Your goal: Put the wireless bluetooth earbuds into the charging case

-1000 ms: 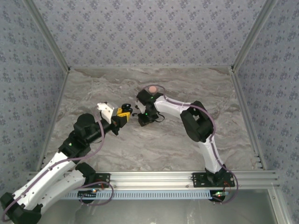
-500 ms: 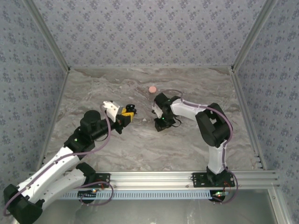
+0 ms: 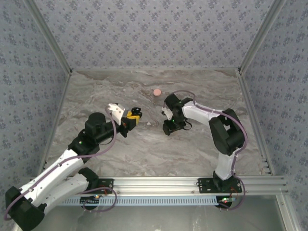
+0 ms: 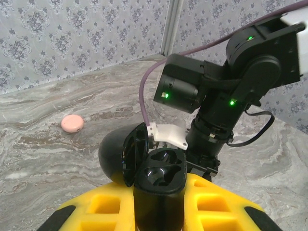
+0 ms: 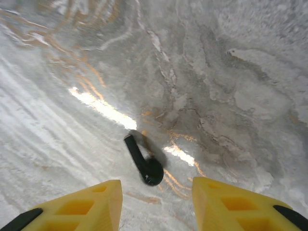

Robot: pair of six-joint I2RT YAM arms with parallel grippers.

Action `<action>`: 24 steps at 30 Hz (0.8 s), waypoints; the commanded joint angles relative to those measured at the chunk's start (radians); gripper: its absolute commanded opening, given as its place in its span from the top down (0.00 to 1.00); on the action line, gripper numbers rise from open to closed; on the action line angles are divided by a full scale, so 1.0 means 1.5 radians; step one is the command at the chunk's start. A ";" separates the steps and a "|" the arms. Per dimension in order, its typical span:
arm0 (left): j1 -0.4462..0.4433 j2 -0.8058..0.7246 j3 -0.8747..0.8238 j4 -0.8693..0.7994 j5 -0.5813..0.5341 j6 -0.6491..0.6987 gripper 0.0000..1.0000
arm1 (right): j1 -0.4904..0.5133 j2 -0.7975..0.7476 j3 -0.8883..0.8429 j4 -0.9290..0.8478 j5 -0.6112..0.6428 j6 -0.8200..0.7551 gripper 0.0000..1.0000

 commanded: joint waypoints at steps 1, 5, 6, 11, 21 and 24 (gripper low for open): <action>0.003 -0.002 0.014 0.024 0.011 -0.006 0.85 | 0.014 -0.042 0.000 -0.030 -0.021 -0.005 0.55; 0.002 -0.003 0.014 0.024 0.011 -0.007 0.85 | 0.031 -0.042 0.003 -0.044 -0.066 -0.020 0.61; 0.003 -0.002 0.014 0.024 0.011 -0.008 0.85 | 0.035 -0.038 0.003 -0.045 -0.071 -0.022 0.64; 0.003 -0.003 0.015 0.026 0.011 -0.011 0.85 | 0.047 -0.009 -0.001 -0.038 -0.065 -0.012 0.77; 0.002 -0.001 0.019 0.019 0.010 -0.013 0.85 | 0.049 0.044 -0.006 -0.017 -0.019 0.015 0.86; 0.003 0.000 0.020 0.018 0.009 -0.013 0.85 | 0.048 0.049 -0.006 -0.019 0.003 0.022 0.86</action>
